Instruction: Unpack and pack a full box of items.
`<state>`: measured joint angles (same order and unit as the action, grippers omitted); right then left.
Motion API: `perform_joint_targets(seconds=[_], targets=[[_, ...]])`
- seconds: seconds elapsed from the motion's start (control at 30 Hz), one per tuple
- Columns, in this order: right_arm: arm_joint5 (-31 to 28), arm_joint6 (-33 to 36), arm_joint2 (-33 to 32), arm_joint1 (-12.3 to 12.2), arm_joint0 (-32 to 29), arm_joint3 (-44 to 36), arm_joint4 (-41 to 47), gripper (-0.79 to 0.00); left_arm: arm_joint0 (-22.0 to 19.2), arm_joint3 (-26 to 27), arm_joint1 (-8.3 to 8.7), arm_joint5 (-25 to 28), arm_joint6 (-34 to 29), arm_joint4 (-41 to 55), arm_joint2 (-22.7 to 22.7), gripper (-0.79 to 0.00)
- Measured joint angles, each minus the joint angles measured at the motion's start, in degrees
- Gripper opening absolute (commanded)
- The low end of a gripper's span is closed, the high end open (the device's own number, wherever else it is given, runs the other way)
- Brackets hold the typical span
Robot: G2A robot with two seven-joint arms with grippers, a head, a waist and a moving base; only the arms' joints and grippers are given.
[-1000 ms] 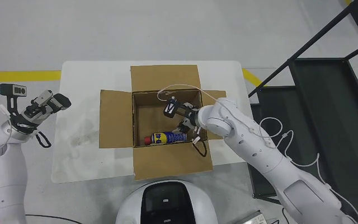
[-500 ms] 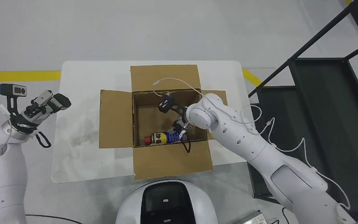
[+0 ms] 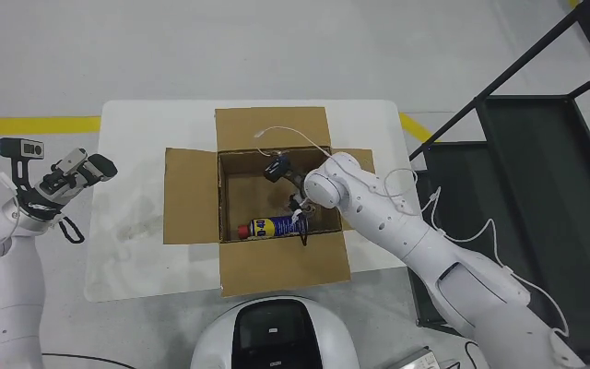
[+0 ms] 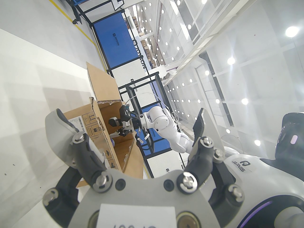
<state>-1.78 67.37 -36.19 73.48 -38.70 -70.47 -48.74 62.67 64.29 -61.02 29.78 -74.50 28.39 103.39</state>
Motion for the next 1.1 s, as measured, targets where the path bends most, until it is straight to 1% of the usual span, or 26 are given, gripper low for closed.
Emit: perform_joint_targets(seconds=[0.03, 0.1, 0.13, 0.17, 0.23, 0.27, 0.3, 0.5, 0.57, 0.8, 0.9, 1.0, 1.03, 1.1], targets=[[0.3, 0.0, 0.2, 0.2, 0.2, 0.6, -0.2, -0.283, 0.0, 0.0, 0.00, 0.0, 0.0, 0.0, 0.0, 0.000], [0.5, 0.2, 0.5, 0.5, 0.5, 1.8, -0.4, -0.292, 0.0, 0.0, 0.00, 0.0, 0.0, 0.0, 0.0, 0.000], [0.4, 0.4, 0.8, 0.8, 0.7, 2.5, -0.4, -0.268, 0.0, 0.0, 0.00, 0.0, 0.0, 0.0, 0.0, 0.000], [0.3, 0.5, 0.9, 0.9, 0.8, 3.0, -0.4, -0.277, 0.0, 0.0, 0.00, 0.0, 0.0, 0.0, 0.0, 0.000], [0.1, 0.6, 1.3, 1.3, 1.1, 4.2, -0.3, -0.265, 0.0, 0.0, 0.00, 0.0, 0.0, 0.0, 0.0, 0.000], [0.0, 0.6, 1.4, 1.5, 1.1, 4.7, -0.2, -0.299, 0.0, 0.0, 0.00, 0.0, 0.0, 0.0, 0.0, 0.000], [0.0, 0.6, 1.6, 1.7, 1.2, 5.4, -0.3, -0.305, 0.0, 0.0, 0.00, 0.0, 0.0, 0.0, 0.0, 0.000], [-0.2, 0.7, 2.3, 2.6, 1.8, 7.7, -0.5, -0.286, 0.0, 0.0, 0.00, 0.0, 0.0, 0.0, 0.0, 0.000], [-0.2, 1.0, 2.5, 2.9, 2.0, 8.4, -0.8, -0.311, 0.0, 0.0, 0.00, 0.0, 0.0, 0.0, 0.0, 0.000], [-0.1, 1.1, 2.9, 3.8, 2.2, 11.0, -1.3, -0.292, 0.0, 0.0, 0.00, 0.0, 0.0, 0.0, 0.0, 0.000], [-0.2, 0.9, 2.9, 4.0, 2.1, 12.2, -1.4, -0.305, 0.0, 0.0, 0.00, 0.0, 0.0, 0.0, 0.0, 0.000], [-0.4, 0.8, 2.8, 4.3, 2.1, 13.2, -1.6, -0.299, 0.0, 0.0, 0.00, 0.0, 0.0, 0.0, 0.0, 0.000], [-0.5, 0.6, 2.8, 4.4, 2.1, 13.7, -1.6, -0.305, 0.0, 0.0, 0.00, 0.0, 0.0, 0.0, 0.0, 0.000], [-0.6, 0.5, 2.7, 4.6, 2.2, 14.4, -1.6, -0.406, 0.0, 0.0, 0.00, 0.0, 0.0, 0.0, 0.0, 0.000]])
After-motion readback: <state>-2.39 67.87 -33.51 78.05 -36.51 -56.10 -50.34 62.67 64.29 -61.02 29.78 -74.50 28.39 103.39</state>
